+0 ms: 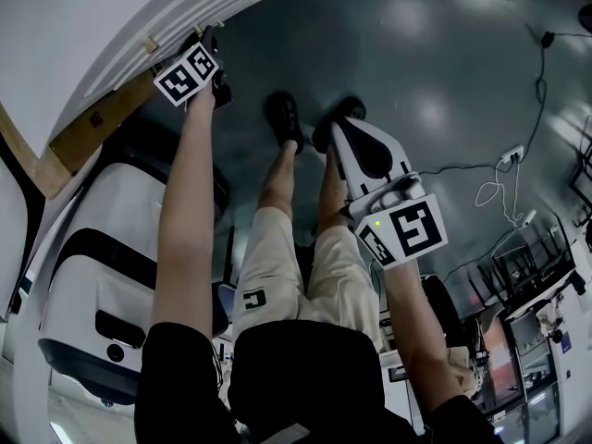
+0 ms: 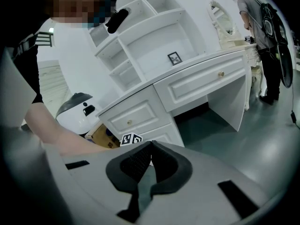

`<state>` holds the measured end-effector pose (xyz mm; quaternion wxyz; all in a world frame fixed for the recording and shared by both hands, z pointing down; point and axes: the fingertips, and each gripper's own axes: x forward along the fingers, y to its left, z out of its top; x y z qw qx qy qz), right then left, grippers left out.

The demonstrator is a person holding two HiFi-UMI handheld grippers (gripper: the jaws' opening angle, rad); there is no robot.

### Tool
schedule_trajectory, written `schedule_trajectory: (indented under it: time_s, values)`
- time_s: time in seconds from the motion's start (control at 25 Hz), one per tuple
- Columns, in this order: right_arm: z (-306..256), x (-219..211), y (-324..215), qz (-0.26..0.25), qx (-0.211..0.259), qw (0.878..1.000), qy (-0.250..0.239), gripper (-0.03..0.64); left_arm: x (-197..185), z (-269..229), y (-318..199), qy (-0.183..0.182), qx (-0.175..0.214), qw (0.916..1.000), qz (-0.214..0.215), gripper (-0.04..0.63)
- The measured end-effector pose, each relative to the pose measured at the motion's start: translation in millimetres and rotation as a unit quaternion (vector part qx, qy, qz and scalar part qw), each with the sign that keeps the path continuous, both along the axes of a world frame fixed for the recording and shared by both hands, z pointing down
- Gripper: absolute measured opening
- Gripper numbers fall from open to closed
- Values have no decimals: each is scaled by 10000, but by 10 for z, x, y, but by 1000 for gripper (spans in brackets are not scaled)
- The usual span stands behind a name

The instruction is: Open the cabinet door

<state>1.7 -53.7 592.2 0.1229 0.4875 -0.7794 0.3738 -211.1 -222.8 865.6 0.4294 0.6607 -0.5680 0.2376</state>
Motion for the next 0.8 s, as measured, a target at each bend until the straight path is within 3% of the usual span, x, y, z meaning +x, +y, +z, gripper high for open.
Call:
schedule_trajectory:
  time_s: [0.24, 0.4, 0.8]
  values:
    - [2, -8, -13, 19, 0, 10000, -29, 17, -48, 32, -15, -108, -54, 9998, -153, 89]
    - [18, -24, 1, 18, -27, 10000, -24, 17, -59, 36, -15, -19, -43, 9997, -230, 86]
    - [-1, -66, 6, -8, -50, 10000, -57, 17, -7, 24, 99, -148, -117, 9996, 188, 86]
